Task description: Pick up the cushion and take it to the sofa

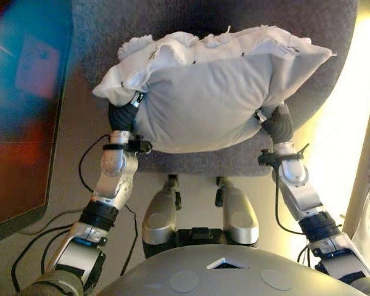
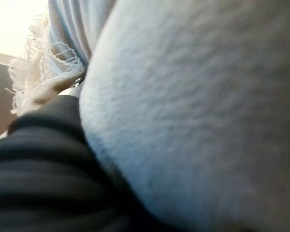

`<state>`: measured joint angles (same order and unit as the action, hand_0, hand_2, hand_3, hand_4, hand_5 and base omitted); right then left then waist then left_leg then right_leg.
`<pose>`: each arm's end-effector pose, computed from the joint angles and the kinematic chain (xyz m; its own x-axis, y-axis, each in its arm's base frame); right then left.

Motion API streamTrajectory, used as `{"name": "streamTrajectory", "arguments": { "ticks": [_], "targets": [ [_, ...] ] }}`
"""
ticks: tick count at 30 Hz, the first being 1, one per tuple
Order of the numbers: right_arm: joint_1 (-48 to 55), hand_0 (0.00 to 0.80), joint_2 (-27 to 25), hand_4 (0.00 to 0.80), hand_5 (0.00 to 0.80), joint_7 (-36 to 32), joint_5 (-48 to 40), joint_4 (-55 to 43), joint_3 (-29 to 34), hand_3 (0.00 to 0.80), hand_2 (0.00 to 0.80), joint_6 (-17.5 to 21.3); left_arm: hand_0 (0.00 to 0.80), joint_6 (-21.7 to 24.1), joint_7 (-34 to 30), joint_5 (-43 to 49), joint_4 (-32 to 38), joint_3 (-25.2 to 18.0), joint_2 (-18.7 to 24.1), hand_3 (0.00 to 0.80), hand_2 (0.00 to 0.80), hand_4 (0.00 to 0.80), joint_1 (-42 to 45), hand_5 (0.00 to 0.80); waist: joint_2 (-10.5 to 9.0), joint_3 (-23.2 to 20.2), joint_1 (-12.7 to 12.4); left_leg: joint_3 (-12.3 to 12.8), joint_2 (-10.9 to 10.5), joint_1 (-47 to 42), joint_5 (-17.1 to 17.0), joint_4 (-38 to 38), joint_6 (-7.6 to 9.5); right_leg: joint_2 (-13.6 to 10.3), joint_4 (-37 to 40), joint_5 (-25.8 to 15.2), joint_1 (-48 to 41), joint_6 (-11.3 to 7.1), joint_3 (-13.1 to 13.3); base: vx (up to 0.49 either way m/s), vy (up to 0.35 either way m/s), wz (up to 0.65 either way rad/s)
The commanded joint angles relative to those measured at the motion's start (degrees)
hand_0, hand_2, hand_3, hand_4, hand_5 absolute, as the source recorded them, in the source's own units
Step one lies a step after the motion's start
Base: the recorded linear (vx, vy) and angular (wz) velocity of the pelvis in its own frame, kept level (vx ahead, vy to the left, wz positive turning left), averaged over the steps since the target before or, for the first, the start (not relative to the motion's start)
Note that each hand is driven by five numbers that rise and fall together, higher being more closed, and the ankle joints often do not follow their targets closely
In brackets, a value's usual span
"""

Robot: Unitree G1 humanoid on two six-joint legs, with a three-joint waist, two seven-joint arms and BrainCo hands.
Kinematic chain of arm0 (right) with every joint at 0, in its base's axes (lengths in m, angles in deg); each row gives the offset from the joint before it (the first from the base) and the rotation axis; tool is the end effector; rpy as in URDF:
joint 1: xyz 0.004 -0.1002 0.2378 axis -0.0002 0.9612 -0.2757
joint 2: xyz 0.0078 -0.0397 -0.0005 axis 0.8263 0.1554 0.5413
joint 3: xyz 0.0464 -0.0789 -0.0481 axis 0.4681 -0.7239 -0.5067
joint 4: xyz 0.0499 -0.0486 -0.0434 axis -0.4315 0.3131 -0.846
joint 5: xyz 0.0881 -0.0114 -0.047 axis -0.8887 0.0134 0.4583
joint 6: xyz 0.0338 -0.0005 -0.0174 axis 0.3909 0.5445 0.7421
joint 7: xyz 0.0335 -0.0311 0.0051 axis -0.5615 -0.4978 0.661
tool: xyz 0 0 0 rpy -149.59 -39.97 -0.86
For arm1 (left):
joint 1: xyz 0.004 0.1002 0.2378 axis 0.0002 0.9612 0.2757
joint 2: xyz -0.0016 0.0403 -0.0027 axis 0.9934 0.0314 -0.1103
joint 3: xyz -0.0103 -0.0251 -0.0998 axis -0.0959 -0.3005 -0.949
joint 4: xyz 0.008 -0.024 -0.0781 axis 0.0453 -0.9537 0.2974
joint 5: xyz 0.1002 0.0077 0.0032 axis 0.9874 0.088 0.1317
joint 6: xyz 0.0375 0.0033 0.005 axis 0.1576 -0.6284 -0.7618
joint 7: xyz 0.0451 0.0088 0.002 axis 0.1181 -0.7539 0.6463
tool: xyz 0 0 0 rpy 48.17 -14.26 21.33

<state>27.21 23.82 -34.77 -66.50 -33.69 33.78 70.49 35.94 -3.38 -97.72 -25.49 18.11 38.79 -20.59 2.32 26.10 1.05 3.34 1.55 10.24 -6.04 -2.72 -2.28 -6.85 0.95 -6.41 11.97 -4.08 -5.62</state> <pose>0.2202 -0.1840 0.0569 0.9737 0.0188 0.2271 0.0156 0.9888 -0.1485 0.2396 0.1609 0.0729 0.9276 -0.0217 0.3728 0.0925 0.9805 -0.1731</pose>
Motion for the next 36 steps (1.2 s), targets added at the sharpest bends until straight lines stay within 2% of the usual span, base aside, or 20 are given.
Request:
{"name": "streamTrajectory", "arguments": {
  "ticks": [1, 6, 14, 18, 20, 21, 22, 25, 27, 28, 29, 36],
  "targets": [
    [-11.1, 0.8, 2.6, 0.8, 0.8, 0.9, 5.0, -7.4, -5.6, 0.8, 0.8, 4.2, 0.8, 5.1, -0.5, 6.2, 0.9, 5.3, -3.3, 0.8, 0.8, 0.8, -10.2, 0.8, -2.19, 1.4, 2.0, -0.1, 0.5, 2.5, 5.4, 3.7, -0.98, -3.5, -1.3, 1.8, 1.7, -4.25, 3.5, -0.072, 0.031, -0.05],
    [-16.9, 0.8, 4.4, 0.8, 0.8, 4.1, 6.0, -3.4, -6.5, 0.8, 0.8, 0.4, 0.8, 4.8, 0.6, 6.5, -6.9, 5.4, -5.2, 0.8, 0.8, 0.8, -17.2, 0.8, -2.05, 3.6, 3.2, 0.6, 0.3, 4.6, 4.8, 3.9, -1.32, -3.5, -1.3, 1.1, 4.1, -4.16, 4.1, -0.041, 0.029, -0.1],
    [-25.7, 0.8, 8.5, 0.8, 0.8, 9.2, 5.8, 5.9, -8.5, 0.8, 0.8, -4.6, 0.8, 3.6, 3.4, 5.1, -23.0, 5.5, -8.5, 0.8, 0.8, 0.8, -28.3, 0.8, -2.53, 3.7, 5.1, 1.6, 0.5, 10.1, 3.9, 4.9, -2.1, -3.1, -2.6, -0.2, 11.2, -3.8, 5.0, -0.005, 0.023, -0.11],
    [-32.0, 0.8, 8.4, 0.8, 0.8, 11.0, 2.2, 14.1, -9.3, 0.8, 0.8, -4.9, 0.8, 2.1, 5.1, 3.9, -28.6, 5.9, -8.5, 0.8, 0.8, 0.8, -33.8, 0.8, -2.47, 3.7, 5.0, 2.0, 0.7, 12.4, 3.1, 4.8, -2.58, -3.1, -2.8, -0.6, 13.8, -3.84, 5.1, 0.004, -0.003, -0.03],
    [-35.2, 0.8, 8.0, 0.8, 0.8, 11.7, 0.0, 17.7, -9.6, 0.8, 0.8, -5.7, 0.499, 0.4, 6.0, 3.2, -30.6, 6.2, -8.3, 0.499, 0.499, 0.499, -35.8, 0.499, -2.29, 3.7, 4.8, 1.9, 0.7, 13.5, 2.7, 4.7, -2.75, -2.9, -3.0, -0.9, 15.1, -3.77, 4.8, 0.0, 0.0, 0.0],
    [-36.5, 0.8, 7.9, 0.8, 0.8, 12.4, -0.5, 19.1, -9.8, 0.8, 0.8, -6.6, 0.169, -0.6, 6.3, 3.0, -31.5, 6.3, -8.2, 0.169, 0.169, 0.169, -36.5, 0.169, -2.22, 3.7, 4.7, 1.8, 0.7, 14.0, 2.6, 4.8, -2.81, -2.9, -3.2, -1.0, 15.6, -3.72, 4.7, 0.0, 0.0, 0.0],
    [-39.0, 0.8, 7.4, 0.8, 0.8, 13.2, -1.9, 22.0, -10.1, 0.8, 0.8, -7.3, 0.0, -1.7, 6.8, 2.0, -33.5, 6.5, -7.8, 0.0, 0.0, 0.0, -38.1, 0.0, -2.04, 3.7, 4.6, 1.8, 0.7, 14.6, 2.3, 4.7, -2.98, -2.8, -3.3, -1.1, 16.4, -3.66, 4.6, 0.0, 0.0, 0.0],
    [-41.9, 0.8, 6.9, 0.8, 0.8, 15.0, -5.0, 25.7, -10.0, 0.8, 0.8, -8.9, 0.0, -3.4, 8.1, 1.2, -36.1, 6.1, -6.9, 0.0, 0.0, 0.0, -39.8, 0.0, -1.75, 3.7, 4.4, 1.6, 0.7, 15.4, 1.9, 4.7, -3.21, -2.6, -3.5, -1.3, 17.3, -3.52, 4.5, 0.0, 0.0, 0.0],
    [-43.2, 0.267, 6.3, 0.267, 0.267, 16.2, -6.7, 27.8, -9.9, 0.267, 0.267, -9.2, 0.0, -4.5, 9.1, 0.1, -37.5, 5.6, -6.0, 0.0, 0.0, 0.0, -40.3, 0.0, -1.44, 3.7, 4.1, 1.6, 0.6, 15.8, 1.6, 4.5, -3.32, -2.6, -3.5, -1.3, 17.7, -3.45, 4.2, 0.0, 0.0, 0.0],
    [-43.4, 0.166, 6.2, 0.166, 0.166, 16.4, -6.9, 28.0, -9.9, 0.166, 0.166, -9.3, 0.0, -4.6, 9.3, 0.0, -37.6, 5.6, -5.8, 0.0, 0.0, 0.0, -40.3, 0.0, -1.38, 3.7, 4.0, 1.6, 0.6, 15.9, 1.6, 4.5, -3.33, -2.6, -3.5, -1.3, 17.8, -3.43, 4.2, 0.0, 0.0, 0.0],
    [-43.8, 0.0, 5.6, 0.0, 0.0, 16.9, -7.6, 28.9, -9.5, 0.0, 0.0, -9.4, 0.0, -5.0, 10.6, -0.3, -38.3, 5.2, -5.2, 0.0, 0.0, 0.0, -40.2, 0.0, -1.22, 3.7, 3.9, 1.6, 0.6, 16.1, 1.5, 4.5, -3.41, -2.7, -3.6, -1.4, 18.2, -3.43, 4.1, 0.0, 0.0, 0.0],
    [-44.6, 0.0, -0.2, 0.0, 0.0, 19.2, -10.9, 30.6, -5.9, 0.0, 0.0, -8.5, 0.0, -5.8, 13.7, -4.3, -42.4, -0.5, 1.3, 0.0, 0.0, 0.0, -37.6, 0.0, 0.18, 3.7, 3.4, 1.8, 0.3, 17.2, 1.4, 5.1, -3.9, -3.3, -4.3, -0.9, 19.4, -3.45, 3.5, -0.003, 0.01, 0.0]
  ]
}}
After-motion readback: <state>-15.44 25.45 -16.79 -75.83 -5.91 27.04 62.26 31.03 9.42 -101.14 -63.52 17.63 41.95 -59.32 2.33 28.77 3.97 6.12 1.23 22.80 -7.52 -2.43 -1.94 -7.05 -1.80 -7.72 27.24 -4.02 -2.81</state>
